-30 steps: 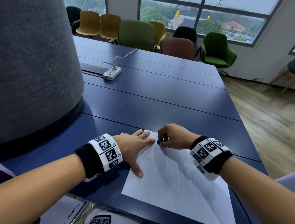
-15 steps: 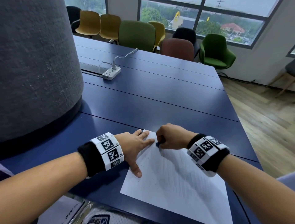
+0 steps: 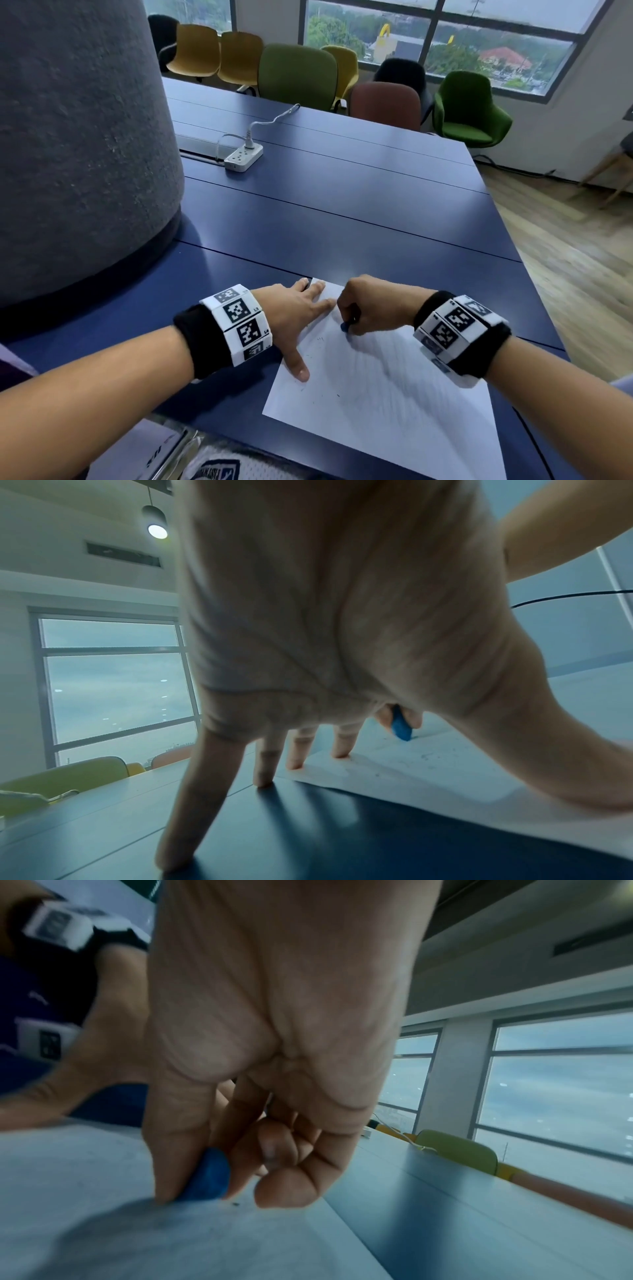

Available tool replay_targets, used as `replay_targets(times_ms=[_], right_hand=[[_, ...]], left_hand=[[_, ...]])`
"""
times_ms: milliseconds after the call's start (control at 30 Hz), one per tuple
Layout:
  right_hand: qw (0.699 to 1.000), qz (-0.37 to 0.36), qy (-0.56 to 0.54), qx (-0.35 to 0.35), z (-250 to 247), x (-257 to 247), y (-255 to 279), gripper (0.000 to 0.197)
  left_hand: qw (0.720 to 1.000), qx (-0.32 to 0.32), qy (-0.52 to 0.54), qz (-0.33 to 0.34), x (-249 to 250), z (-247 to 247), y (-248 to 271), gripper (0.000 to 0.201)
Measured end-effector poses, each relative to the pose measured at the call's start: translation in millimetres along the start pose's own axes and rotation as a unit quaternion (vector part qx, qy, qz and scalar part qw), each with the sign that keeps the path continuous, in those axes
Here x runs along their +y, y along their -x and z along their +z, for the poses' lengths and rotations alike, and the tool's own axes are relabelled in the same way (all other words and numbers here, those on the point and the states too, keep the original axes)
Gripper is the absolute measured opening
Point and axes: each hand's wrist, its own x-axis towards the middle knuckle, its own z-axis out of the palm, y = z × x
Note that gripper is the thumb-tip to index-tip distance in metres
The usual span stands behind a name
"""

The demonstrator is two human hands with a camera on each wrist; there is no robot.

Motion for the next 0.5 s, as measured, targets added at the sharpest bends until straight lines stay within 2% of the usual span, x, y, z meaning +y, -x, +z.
replay_targets(times_ms=[67,200,333,367,500], right_hand=[[1.000,0.010,-0.005,0.004,-3.8,1.1,-1.3,0.012],[0.997,0.036,-0.014,0.061,-4.0,8.6,-5.7,0.015],[1.000,-0.006,0.001,-0.023,2.3,-5.6,4.5,0.012],[1.000,-0.005,0.000,-0.026,0.8,-6.5,4.3,0.012],[0.999,0.021,-0.013,0.035,0.0,-1.7,2.0,0.014]], left_hand=[[1.000,0.000,-0.002,0.001,-0.7,0.0,0.1,0.132],[1.000,0.002,0.002,0.001,-0.8,1.6,-1.3,0.133],[1.000,0.003,0.008,0.003,0.0,0.0,0.7,0.130],[1.000,0.002,0.008,0.003,-0.2,0.1,1.0,0.130],[1.000,-0.002,0.005,0.002,-0.5,0.1,0.4,0.132]])
